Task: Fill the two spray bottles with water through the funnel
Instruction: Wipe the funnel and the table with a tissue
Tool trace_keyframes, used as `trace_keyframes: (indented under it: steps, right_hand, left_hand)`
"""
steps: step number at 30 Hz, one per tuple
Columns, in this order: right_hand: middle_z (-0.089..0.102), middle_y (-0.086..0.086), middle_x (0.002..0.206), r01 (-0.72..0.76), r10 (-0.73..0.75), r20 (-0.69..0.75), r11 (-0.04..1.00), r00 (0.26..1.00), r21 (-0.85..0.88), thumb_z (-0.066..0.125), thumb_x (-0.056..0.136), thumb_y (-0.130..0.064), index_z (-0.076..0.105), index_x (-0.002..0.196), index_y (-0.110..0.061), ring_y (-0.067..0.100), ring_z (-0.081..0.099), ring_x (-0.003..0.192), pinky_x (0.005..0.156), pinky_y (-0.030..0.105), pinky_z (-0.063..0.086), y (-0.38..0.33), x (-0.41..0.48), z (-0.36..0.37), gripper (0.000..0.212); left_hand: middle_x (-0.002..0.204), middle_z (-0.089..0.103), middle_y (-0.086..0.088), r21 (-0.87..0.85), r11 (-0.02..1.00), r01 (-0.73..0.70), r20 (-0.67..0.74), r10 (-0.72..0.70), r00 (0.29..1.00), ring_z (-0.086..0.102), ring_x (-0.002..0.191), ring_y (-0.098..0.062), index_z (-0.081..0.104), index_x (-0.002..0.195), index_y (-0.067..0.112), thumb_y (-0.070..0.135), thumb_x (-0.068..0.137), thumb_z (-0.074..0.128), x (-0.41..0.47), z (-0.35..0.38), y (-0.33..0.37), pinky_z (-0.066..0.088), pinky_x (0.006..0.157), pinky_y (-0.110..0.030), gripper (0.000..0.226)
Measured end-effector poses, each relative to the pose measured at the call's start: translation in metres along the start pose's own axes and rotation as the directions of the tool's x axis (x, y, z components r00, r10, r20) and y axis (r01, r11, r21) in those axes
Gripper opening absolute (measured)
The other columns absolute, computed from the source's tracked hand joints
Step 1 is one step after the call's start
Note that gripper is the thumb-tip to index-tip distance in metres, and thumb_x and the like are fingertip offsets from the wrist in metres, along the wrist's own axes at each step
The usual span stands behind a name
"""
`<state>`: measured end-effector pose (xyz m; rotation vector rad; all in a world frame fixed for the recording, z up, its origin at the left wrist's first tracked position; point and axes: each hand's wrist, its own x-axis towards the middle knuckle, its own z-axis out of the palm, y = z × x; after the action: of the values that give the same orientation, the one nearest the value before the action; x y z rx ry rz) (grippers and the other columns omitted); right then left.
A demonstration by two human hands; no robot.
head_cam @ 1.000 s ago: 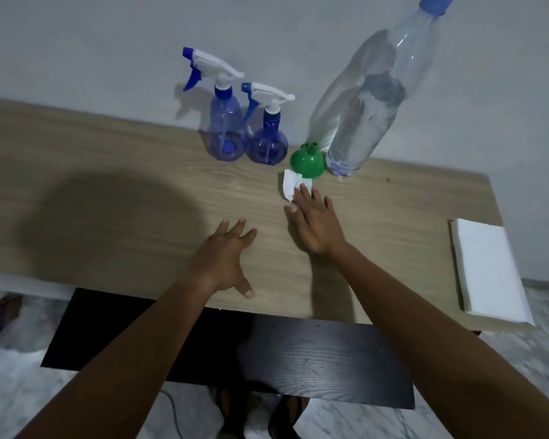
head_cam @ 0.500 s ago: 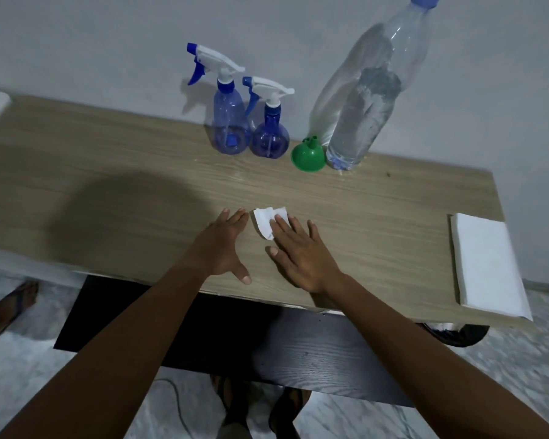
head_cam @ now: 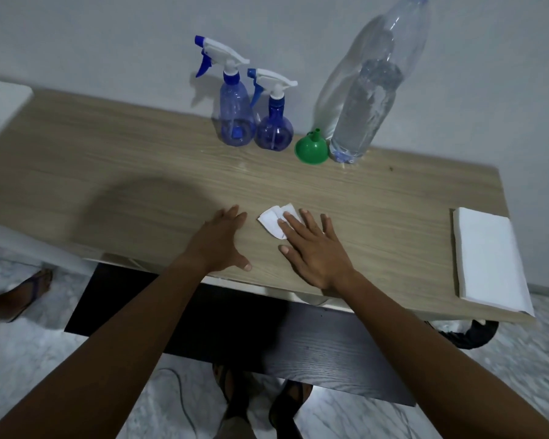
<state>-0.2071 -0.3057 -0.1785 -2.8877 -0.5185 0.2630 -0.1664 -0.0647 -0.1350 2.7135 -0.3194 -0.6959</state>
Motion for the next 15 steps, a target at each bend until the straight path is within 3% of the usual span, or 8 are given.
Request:
trace_keyframes:
  steps: [3, 8, 12, 15]
  right_hand:
    - [0.004, -0.008, 0.171, -0.098, 0.098, 0.003, 0.993, 0.995, 0.064, 0.019, 0.107, -0.057, 0.013, 0.164, -0.025, 0.019, -0.005, 0.159, 0.126, 0.051, -0.007, -0.011, -0.014, 0.005, 0.066]
    - [0.011, -0.005, 0.171, -0.044, 0.044, -0.005, 0.999, 0.999, -0.016, 0.017, 0.106, -0.059, 0.017, 0.163, -0.021, 0.018, -0.001, 0.159, 0.126, 0.046, -0.008, -0.003, -0.036, 0.002, 0.069]
    - [0.012, -0.002, 0.171, -0.248, 0.249, -0.032, 0.968, 0.968, 0.036, 0.014, 0.105, -0.059, 0.015, 0.163, -0.018, 0.021, 0.002, 0.159, 0.126, 0.049, -0.006, 0.022, -0.004, -0.018, 0.071]
    - [0.009, 0.003, 0.172, -0.31, 0.316, -0.044, 0.945, 0.948, 0.109, 0.005, 0.102, -0.059, 0.013, 0.163, -0.014, 0.025, 0.002, 0.159, 0.126, 0.051, -0.005, 0.044, 0.03, -0.039, 0.077]
  left_hand:
    - [0.168, 0.003, 0.003, 0.027, 1.0, 0.003, -0.002, -0.003, 1.0, 0.0, 0.155, -0.024, 0.022, 0.158, 0.025, 0.048, 0.061, 0.089, -0.003, 0.005, 0.007, 0.012, 0.124, -0.049, 0.12]
    - [0.168, 0.003, 0.001, 0.07, 0.995, -0.065, 0.028, 0.063, 0.998, 0.0, 0.155, -0.027, 0.022, 0.158, 0.025, 0.055, 0.058, 0.088, 0.002, 0.007, 0.022, 0.014, 0.123, -0.05, 0.123]
    - [0.168, 0.008, 0.0, 0.062, 0.99, -0.129, 0.006, 0.129, 0.992, 0.003, 0.154, -0.028, 0.024, 0.158, 0.025, 0.054, 0.055, 0.089, 0.017, 0.009, 0.045, 0.017, 0.121, -0.048, 0.125]
    - [0.168, 0.005, 0.002, 0.077, 0.988, -0.136, 0.039, 0.133, 0.99, -0.001, 0.154, -0.028, 0.02, 0.158, 0.025, 0.053, 0.056, 0.089, 0.029, 0.01, 0.052, 0.016, 0.121, -0.045, 0.127]
